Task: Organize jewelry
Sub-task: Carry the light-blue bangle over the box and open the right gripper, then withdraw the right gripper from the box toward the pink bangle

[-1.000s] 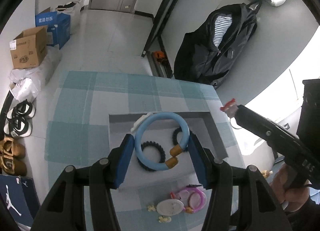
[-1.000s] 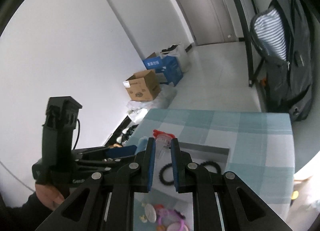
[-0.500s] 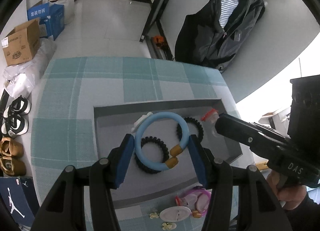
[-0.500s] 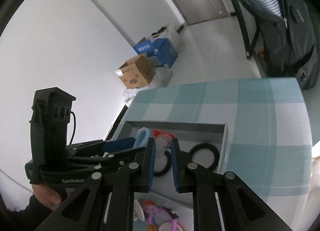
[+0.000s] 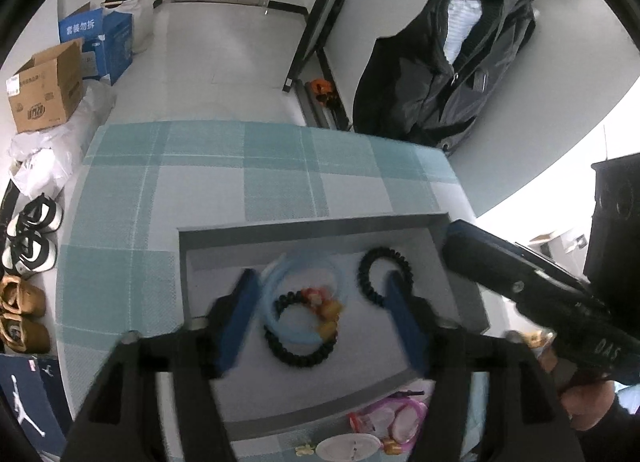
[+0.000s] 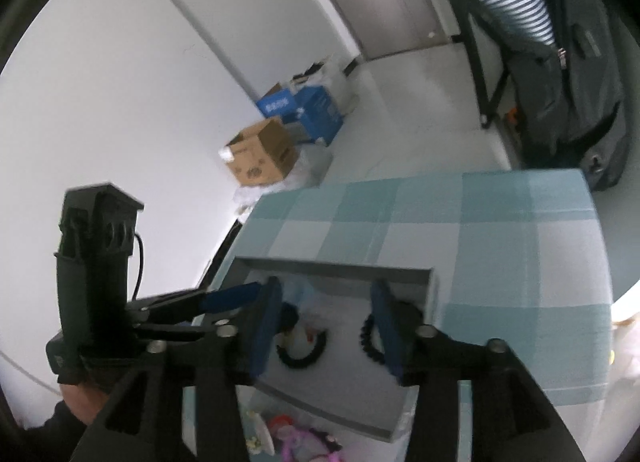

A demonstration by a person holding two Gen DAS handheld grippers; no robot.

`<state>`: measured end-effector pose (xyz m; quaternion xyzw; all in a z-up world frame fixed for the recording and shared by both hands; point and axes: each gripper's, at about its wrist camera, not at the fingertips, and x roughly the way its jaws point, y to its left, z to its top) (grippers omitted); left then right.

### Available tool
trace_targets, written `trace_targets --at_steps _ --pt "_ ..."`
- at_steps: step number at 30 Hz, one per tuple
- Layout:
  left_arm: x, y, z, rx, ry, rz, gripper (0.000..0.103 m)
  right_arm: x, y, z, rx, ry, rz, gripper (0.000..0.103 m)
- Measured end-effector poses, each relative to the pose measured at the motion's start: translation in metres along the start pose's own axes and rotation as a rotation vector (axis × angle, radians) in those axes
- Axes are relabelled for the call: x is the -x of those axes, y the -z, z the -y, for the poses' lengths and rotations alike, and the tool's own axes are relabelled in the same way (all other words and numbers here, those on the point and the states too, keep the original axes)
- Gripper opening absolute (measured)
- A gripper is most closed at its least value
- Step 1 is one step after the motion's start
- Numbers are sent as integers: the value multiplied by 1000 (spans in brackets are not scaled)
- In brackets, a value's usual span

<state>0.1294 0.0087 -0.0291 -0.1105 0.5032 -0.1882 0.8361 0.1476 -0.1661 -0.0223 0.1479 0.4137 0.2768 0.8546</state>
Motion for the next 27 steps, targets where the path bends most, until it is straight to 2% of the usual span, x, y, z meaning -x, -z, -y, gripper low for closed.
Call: trace_targets --at_steps 1,8,13,15,17,20,27 --pt "2 -1 -1 3 11 11 75 5 -1 3 -10 -1 16 48" --pt "23 -1 -7 33 34 102 76 32 -2 11 -45 6 98 61" --pt "46 6 -2 2 -30 199 76 42 5 4 -29 15 121 70" --pt "53 11 0 -7 -77 238 76 47 8 0 -21 5 128 73" --pt "56 17 -1 -9 -107 248 76 53 12 -4 -1 0 143 80" --pt "60 28 0 -9 -147 255 76 58 20 -8 23 7 148 81" --pt "62 50 8 -12 -172 223 76 66 45 -12 17 57 126 86"
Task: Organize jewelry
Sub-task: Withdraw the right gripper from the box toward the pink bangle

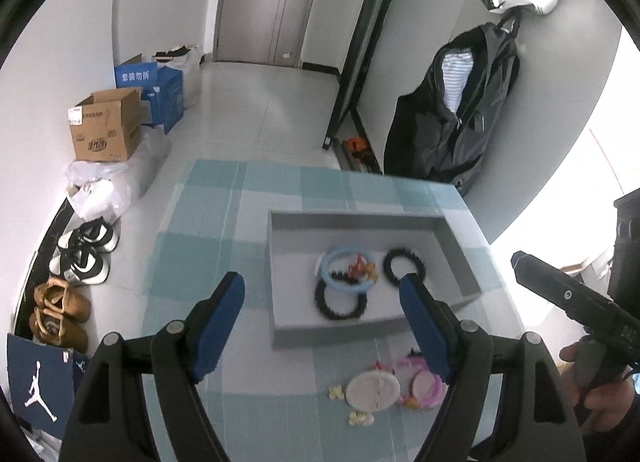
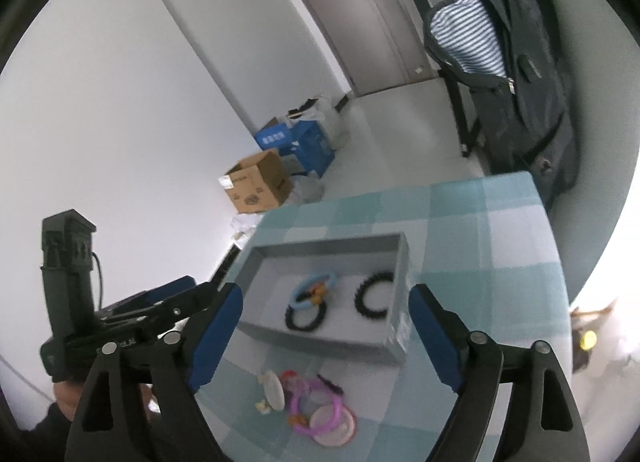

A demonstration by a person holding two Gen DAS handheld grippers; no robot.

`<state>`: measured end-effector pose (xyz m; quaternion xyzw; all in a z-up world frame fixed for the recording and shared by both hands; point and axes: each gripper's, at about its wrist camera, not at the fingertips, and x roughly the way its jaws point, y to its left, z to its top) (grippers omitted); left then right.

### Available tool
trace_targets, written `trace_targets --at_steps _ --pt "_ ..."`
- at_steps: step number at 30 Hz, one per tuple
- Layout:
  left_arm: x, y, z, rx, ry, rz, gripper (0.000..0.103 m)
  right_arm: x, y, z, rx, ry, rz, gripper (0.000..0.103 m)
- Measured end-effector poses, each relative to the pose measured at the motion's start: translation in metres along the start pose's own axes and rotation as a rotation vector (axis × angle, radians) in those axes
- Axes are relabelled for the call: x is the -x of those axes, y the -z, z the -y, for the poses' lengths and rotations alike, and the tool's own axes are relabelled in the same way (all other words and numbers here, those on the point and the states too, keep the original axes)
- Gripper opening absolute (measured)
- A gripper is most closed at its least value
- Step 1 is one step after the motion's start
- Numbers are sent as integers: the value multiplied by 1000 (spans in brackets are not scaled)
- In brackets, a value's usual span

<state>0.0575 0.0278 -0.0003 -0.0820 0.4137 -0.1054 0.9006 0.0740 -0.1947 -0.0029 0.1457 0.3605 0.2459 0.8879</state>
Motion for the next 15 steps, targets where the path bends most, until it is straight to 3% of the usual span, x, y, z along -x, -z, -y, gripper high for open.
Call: trace_targets --at_steps 6,15 --pt "-12 20 8 59 104 -91 76 11 22 1 28 55 -25 86" --pt "-5 42 12 84 57 -135 77 18 42 9 53 113 -89 89"
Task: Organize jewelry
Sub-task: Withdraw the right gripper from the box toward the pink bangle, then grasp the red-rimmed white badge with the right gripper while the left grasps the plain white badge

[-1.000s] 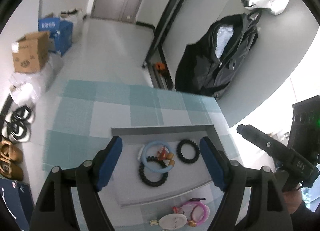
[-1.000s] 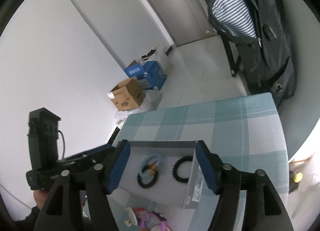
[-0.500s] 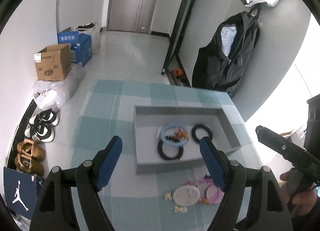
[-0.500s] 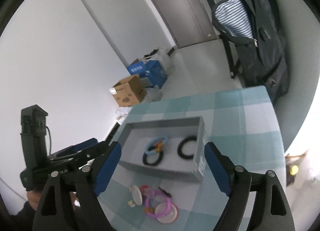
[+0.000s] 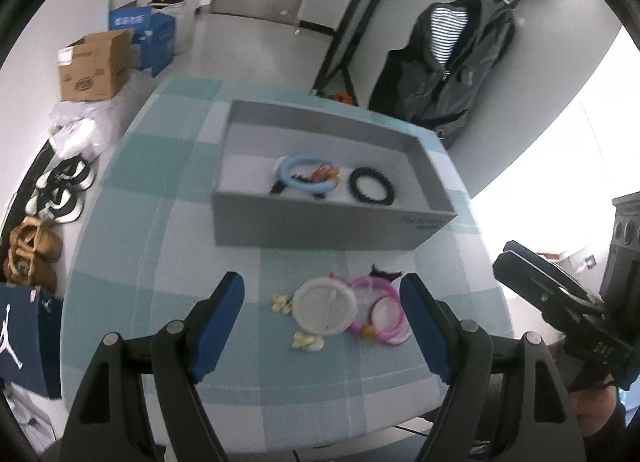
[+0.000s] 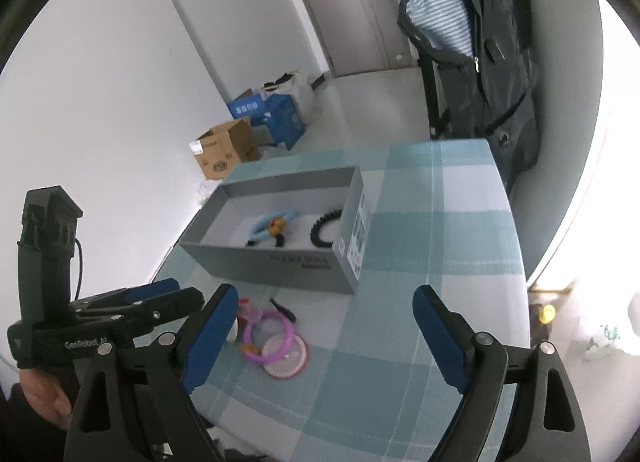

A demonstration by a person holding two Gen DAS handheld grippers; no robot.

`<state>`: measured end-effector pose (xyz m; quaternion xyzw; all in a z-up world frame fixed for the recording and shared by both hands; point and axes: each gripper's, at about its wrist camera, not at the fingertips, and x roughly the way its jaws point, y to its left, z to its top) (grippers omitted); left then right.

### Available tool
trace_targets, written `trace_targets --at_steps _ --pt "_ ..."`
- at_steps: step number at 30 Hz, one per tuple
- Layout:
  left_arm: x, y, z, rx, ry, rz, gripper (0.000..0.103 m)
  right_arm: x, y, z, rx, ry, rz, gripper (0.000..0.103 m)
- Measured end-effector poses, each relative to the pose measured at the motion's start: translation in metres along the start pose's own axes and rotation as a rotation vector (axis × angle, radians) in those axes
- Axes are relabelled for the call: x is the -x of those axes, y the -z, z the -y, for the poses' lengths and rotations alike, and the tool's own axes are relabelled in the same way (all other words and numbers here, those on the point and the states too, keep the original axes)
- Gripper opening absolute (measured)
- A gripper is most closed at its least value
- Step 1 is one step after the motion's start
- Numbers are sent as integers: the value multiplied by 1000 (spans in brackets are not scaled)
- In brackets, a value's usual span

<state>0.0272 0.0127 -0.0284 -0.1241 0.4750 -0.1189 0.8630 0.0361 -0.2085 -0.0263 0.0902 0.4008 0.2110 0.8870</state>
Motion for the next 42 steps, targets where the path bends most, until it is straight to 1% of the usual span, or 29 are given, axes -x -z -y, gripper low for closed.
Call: trace_targets --at_steps 2,3,6,10,13,18,22,23,24,27,29,30,31,32,38,42 --pt "0 7 -2 -4 -29 0 78 -5 5 0 -18 -38 -54 89" --pt "0 11 -3 -11 -42 2 78 -7 8 0 -19 -44 -70 89" --pt "0 17 -7 -41 -71 -6 79 -10 20 -7 14 -35 -98 89" --pt "2 16 -15 -20 -59 -8 80 -15 35 -14 50 -24 -135 89" --pt "0 16 -15 -5 -50 -13 81 -19 41 -19 78 -11 -146 89" --pt "-2 18 -8 -54 -60 -15 81 -31 53 -41 191 37 -166 87" --pt "3 20 -9 -62 -51 -7 81 -43 61 -57 276 91 -180 76" --pt "4 20 -11 -59 -49 -7 81 -46 62 -58 285 103 -184 72" --pt "4 20 -13 -54 -49 -9 81 -49 63 -60 295 113 -191 71" --pt "3 21 -18 -44 -66 -13 81 -53 66 -68 349 154 -179 66" --pt "2 21 -20 -37 -65 -17 81 -55 64 -71 346 144 -171 54" --pt "2 21 -22 -32 -64 -20 81 -55 63 -72 342 145 -171 52" --pt "2 21 -23 -28 -65 -22 81 -55 62 -72 340 145 -169 44" --pt "2 21 -25 -24 -66 -24 81 -55 61 -72 337 145 -168 41" --pt "-1 19 -27 -3 -47 -38 81 -55 58 -68 313 119 -181 40" --pt "-5 20 -19 -41 -52 -47 81 -49 57 -62 282 89 -195 40"
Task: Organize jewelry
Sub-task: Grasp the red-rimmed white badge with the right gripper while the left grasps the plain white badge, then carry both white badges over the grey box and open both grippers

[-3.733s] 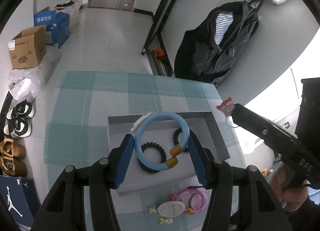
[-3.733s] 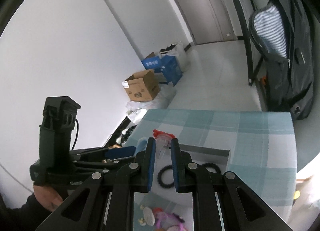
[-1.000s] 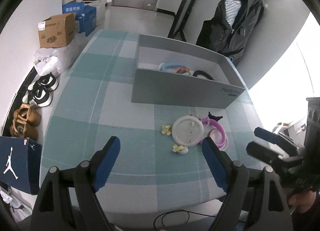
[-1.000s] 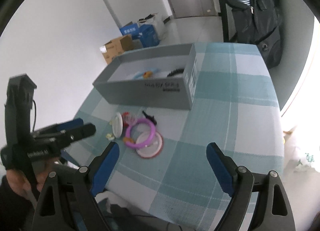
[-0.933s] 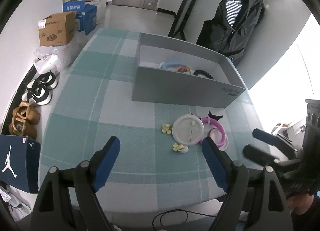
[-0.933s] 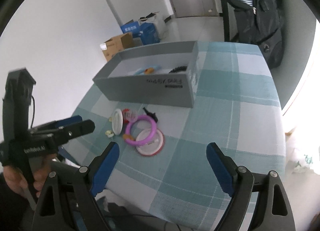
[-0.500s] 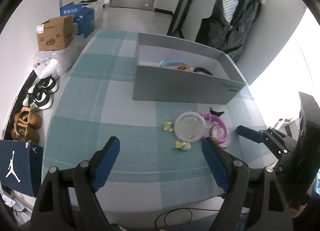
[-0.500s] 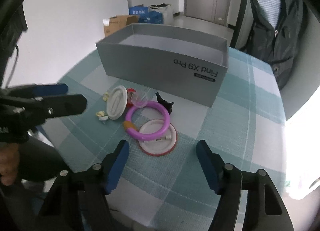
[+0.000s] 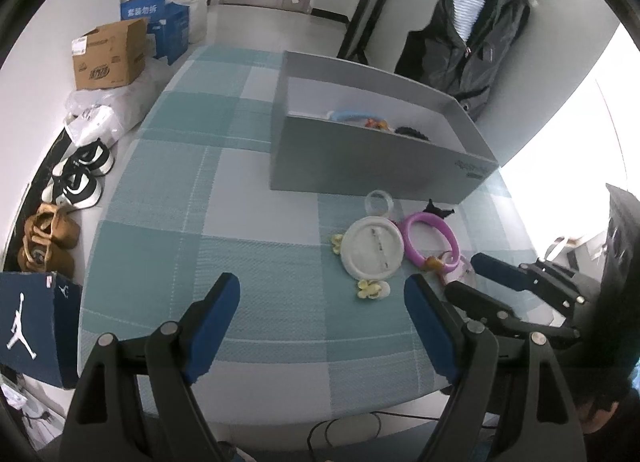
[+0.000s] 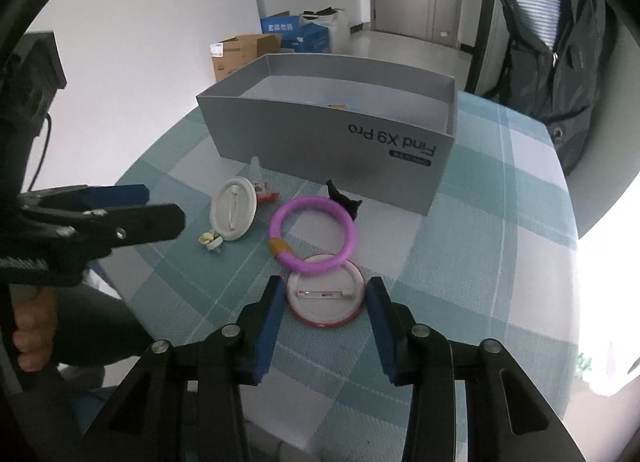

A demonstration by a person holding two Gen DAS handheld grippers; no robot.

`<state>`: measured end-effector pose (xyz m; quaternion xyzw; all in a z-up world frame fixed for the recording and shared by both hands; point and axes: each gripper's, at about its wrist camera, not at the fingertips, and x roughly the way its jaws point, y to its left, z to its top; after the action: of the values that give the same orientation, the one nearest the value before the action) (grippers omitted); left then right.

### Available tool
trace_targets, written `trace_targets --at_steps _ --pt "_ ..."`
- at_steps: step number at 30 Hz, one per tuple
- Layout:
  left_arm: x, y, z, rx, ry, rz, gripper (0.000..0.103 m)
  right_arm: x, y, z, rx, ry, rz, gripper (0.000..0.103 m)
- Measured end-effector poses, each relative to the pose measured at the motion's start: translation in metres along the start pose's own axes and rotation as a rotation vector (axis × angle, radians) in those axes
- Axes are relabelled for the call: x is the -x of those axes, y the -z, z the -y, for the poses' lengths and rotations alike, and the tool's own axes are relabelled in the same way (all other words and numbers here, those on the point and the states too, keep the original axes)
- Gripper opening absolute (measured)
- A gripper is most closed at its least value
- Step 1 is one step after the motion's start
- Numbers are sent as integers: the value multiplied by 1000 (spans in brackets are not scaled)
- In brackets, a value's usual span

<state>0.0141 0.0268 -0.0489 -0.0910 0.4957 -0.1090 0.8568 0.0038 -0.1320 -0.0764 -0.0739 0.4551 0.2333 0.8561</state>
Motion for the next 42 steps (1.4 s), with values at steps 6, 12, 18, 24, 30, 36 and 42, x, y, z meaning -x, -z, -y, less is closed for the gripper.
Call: trace_targets --at_steps 6,12,18,24,30,36,42 --pt "-4 0 15 -59 -15 -12 81 13 1 13 -56 -33 11 40" --pt "-15 4 31 -136 -75 -49 81 20 0 32 -130 -43 23 40" --pt "-18 8 33 -180 -194 -51 81 23 0 42 -159 -51 38 40" --pt "-14 6 33 -176 -191 -44 78 25 0 43 -168 -62 44 40" --pt "-18 3 48 -222 -168 -39 52 30 0 43 -171 -72 55 40" --pt "-16 3 49 -218 -152 -43 37 34 0 46 -186 -69 65 40" --pt "-12 0 43 -167 -73 -46 37 38 0 50 -205 -72 81 40"
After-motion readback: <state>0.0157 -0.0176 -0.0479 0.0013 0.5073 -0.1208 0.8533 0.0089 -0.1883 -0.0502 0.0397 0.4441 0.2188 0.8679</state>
